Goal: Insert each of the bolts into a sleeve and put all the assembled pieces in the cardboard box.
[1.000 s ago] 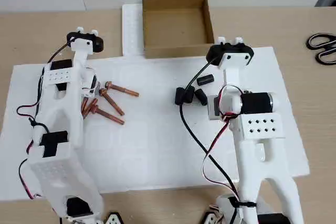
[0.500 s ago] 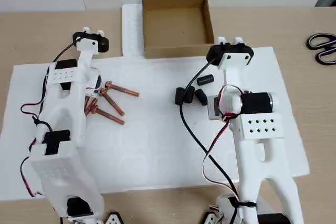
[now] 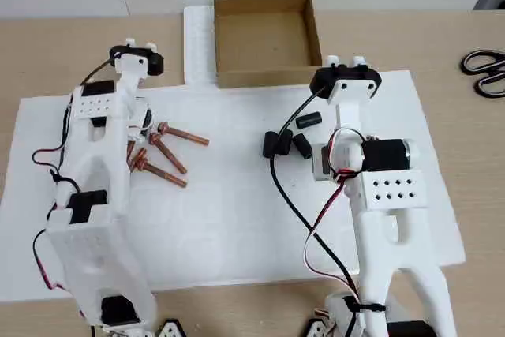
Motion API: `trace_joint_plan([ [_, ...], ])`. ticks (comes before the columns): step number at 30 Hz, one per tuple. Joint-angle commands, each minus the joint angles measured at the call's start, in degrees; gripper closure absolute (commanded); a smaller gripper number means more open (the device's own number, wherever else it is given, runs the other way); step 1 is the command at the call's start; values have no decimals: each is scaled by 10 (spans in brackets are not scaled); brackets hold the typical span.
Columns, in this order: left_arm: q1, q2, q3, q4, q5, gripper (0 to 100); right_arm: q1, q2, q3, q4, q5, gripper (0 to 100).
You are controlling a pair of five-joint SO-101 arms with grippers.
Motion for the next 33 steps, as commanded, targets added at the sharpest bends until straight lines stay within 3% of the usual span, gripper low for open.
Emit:
trace_joint_plan([
  [1, -2, -18, -88, 55, -1, 995, 3, -7, -55, 16, 4, 995],
  [12, 42, -169, -177, 185, 34, 995, -1, -12, -106, 39, 4, 995],
  [19, 94, -279, -178, 275, 79, 995, -34, -119, -103, 63, 7, 994],
  [33, 164, -498, -175, 277, 79, 995, -35, -251, -102, 106, 8, 995],
])
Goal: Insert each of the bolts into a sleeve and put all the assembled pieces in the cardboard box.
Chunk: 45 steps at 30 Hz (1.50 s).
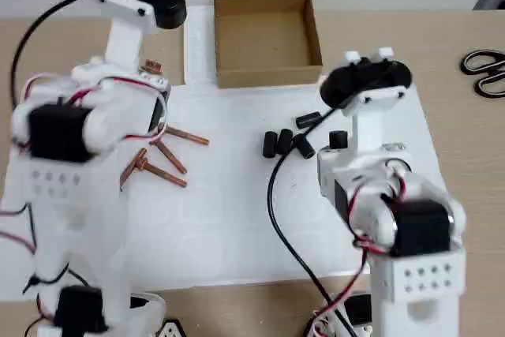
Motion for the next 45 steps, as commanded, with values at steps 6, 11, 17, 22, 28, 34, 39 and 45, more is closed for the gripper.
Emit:
trace_joint_plan([
  [6, 4, -123, -2, 3, 35, 995, -2, -92, 3, 0, 6, 995],
  [11, 19, -190, 81, 2, 92, 995, -2, -160, 65, -6, 4, 995],
  [17, 30, -278, 218, -65, 199, 995, -2, -250, 166, -52, 3, 995],
  [22, 27, -360, 361, -175, 238, 995, -2, -293, 233, -95, 3, 995],
  [28, 28, -471, 542, -306, 279, 995, -46, -305, 280, -136, -62, 995],
  [34, 29, -568, 666, -390, 308, 995, -107, -305, 322, -210, -126, 995],
  [39, 30, -614, 705, -399, 318, 995, -149, -305, 364, -255, -127, 995],
  [45, 32, -630, 717, -398, 343, 995, -211, -306, 397, -284, -127, 995],
])
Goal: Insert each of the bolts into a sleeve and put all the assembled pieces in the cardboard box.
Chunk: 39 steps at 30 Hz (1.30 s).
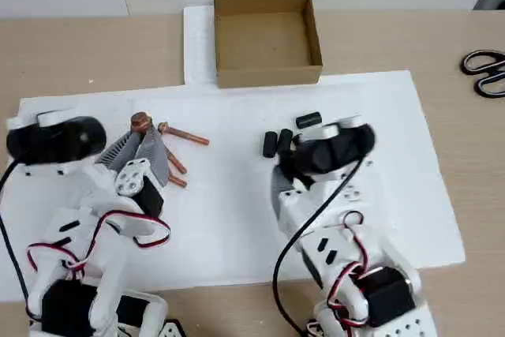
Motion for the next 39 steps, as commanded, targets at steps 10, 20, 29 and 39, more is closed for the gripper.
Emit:
trace_joint_plan([
  [10, 98, -8, -5, -18, 47, 995, -116, -5, 16, -8, -2, 995],
  [20, 98, -8, -45, -17, 46, 995, -157, -6, 15, 28, -2, 995],
  [29, 132, -5, -45, -18, 34, 995, -192, -81, 57, 26, 66, 995],
  [39, 162, -4, -45, -19, 35, 995, -193, -107, 88, -58, 97, 995],
])
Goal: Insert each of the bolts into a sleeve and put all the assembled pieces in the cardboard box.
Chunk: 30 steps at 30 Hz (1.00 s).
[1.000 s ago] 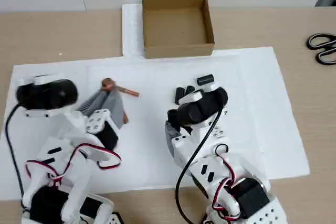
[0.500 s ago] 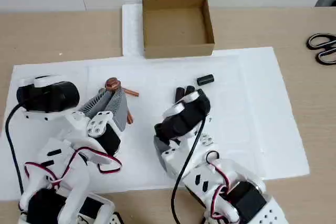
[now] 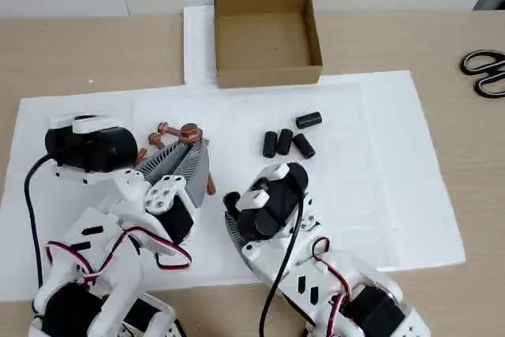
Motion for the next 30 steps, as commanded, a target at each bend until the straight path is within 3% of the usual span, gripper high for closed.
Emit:
trace_joint_plan([
  [1, 2, -2, -27, -19, -5, 995, -2, -5, 5, -49, 6, 995],
  [10, 2, -1, -43, -31, -3, 995, -2, -5, 40, -108, 5, 995],
  [30, 3, 35, -29, -59, 5, 995, -32, -5, 27, -137, 6, 995],
])
